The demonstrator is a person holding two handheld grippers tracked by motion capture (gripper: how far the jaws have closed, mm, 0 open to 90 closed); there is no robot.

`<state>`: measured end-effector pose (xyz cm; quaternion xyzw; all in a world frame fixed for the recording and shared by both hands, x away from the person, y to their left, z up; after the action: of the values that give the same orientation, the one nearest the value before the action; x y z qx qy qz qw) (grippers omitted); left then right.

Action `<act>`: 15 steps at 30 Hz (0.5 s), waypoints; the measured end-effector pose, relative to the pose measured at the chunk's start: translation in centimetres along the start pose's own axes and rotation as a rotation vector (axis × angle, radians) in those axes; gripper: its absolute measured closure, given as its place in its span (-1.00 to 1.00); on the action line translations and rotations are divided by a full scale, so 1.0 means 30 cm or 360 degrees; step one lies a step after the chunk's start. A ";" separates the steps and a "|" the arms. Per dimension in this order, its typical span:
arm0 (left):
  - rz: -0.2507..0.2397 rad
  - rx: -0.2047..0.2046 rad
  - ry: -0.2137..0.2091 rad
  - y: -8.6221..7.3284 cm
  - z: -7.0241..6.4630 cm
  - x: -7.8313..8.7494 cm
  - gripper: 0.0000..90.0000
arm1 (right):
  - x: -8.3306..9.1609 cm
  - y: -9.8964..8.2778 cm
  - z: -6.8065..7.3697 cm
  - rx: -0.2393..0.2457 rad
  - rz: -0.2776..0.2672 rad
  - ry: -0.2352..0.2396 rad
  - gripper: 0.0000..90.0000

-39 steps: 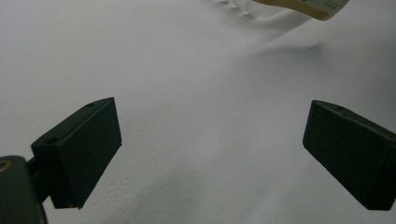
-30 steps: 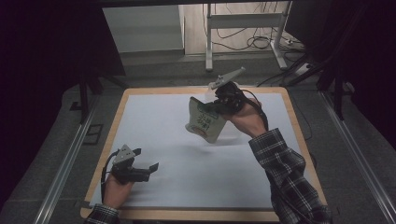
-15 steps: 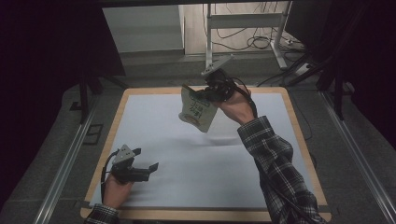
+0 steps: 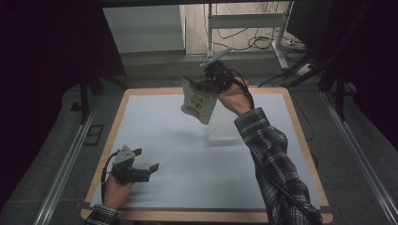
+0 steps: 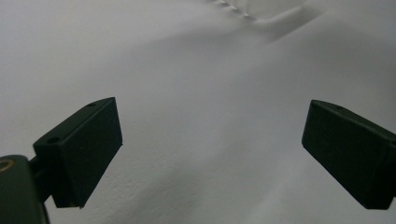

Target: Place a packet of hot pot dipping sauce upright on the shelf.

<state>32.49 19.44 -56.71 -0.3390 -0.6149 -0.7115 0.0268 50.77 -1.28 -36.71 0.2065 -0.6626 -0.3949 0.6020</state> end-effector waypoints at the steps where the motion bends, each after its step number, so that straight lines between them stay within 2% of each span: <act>1: 0.0000 -0.0001 0.0000 0.000 0.000 -0.001 -0.89 | 0.000 0.001 -0.005 -0.0003 -0.0001 0.0000 0.99; 9: 0.0009 -0.0008 -0.0005 -0.003 0.001 -0.002 -0.89 | 0.002 -0.012 -0.057 0.0007 0.0007 -0.0017 0.99; 15: 0.0018 -0.0005 -0.0006 -0.006 -0.001 -0.004 -0.89 | 0.013 -0.051 -0.082 -0.0003 0.0043 -0.0008 0.99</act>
<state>32.49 19.41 -56.92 -0.3439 -0.6119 -0.7116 0.0292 52.74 -3.17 -37.75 0.1959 -0.6665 -0.3879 0.6058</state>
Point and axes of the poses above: each handheld gripper's, and its own axes: x roughly backward along the jaws, y roughly out of its top, z roughly to its left, the point moved 8 cm from there along -x, roughly forward along the jaws, and after that the axes turned 12 degrees about y, right-handed, at the moved point
